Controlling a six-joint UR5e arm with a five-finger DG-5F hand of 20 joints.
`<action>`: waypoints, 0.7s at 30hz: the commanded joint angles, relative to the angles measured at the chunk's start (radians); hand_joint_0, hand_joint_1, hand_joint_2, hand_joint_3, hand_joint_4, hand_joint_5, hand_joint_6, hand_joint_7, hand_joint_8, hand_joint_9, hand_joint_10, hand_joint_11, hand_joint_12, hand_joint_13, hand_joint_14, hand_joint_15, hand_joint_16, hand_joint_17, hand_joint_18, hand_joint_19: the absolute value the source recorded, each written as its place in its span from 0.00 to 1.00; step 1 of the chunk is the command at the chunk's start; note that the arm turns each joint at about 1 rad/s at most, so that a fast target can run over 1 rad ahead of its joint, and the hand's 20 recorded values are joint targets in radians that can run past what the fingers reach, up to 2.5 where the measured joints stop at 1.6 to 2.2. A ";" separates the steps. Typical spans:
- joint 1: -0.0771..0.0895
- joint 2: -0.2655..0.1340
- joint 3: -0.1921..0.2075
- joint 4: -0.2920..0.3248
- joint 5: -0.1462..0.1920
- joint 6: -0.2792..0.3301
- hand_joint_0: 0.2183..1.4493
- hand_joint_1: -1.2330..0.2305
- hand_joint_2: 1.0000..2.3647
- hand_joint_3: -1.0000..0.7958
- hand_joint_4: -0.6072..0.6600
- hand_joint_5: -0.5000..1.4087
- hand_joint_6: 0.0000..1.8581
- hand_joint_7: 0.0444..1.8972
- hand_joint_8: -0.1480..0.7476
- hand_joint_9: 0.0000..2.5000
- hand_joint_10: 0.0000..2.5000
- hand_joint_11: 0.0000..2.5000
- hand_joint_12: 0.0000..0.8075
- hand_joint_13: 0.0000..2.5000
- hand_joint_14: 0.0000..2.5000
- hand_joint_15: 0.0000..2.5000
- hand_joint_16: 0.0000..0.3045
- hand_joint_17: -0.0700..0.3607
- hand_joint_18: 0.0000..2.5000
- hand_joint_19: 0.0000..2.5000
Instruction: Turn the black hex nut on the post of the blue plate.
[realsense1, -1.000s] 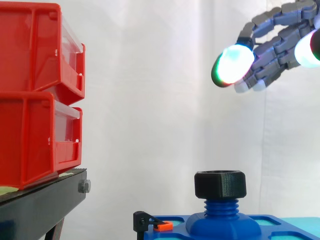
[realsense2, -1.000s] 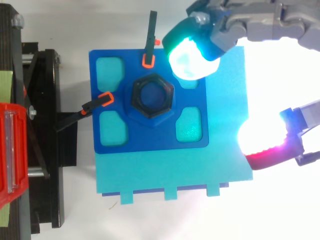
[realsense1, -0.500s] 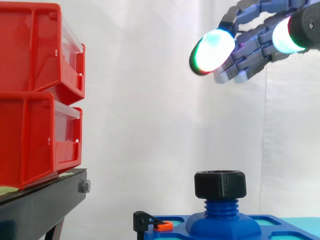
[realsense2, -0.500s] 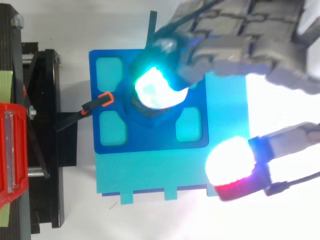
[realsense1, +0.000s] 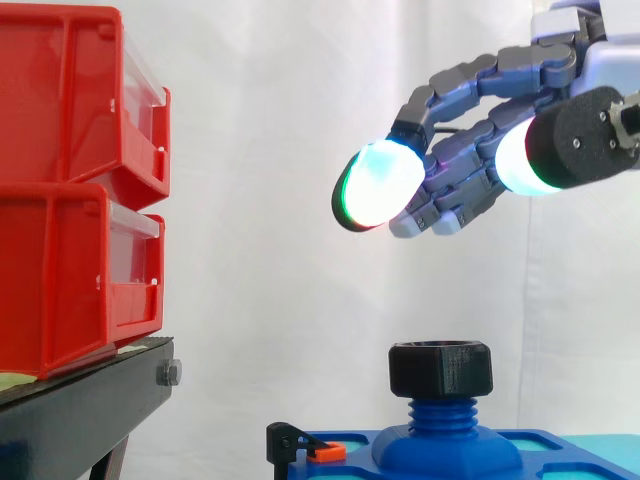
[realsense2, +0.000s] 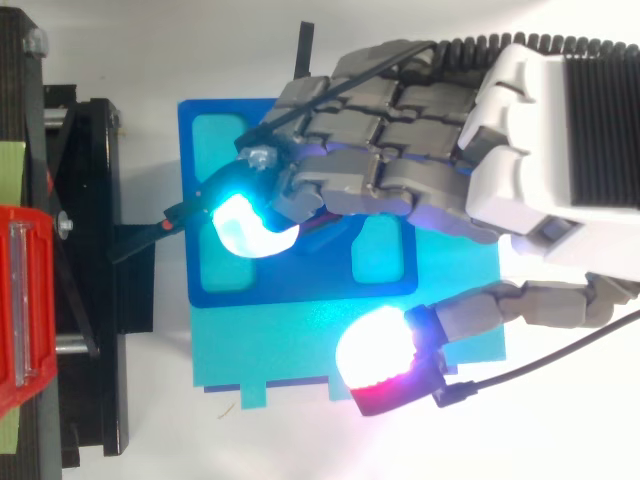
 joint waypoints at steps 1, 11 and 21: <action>0.000 -0.017 0.002 0.011 0.001 0.003 0.21 0.41 0.00 0.28 0.59 0.14 0.27 0.38 0.42 0.16 0.00 0.06 0.40 0.15 0.00 0.07 0.18 0.45 0.10 0.19; -0.003 -0.031 0.002 0.011 0.002 -0.002 0.21 0.39 0.00 0.28 0.58 0.14 0.27 0.38 0.42 0.15 0.00 0.06 0.40 0.14 0.00 0.06 0.18 0.45 0.10 0.19; -0.004 -0.060 0.003 0.051 -0.004 0.006 0.20 0.48 0.00 0.28 0.60 0.15 0.27 0.38 0.43 0.15 0.00 0.05 0.41 0.14 0.00 0.06 0.19 0.46 0.09 0.20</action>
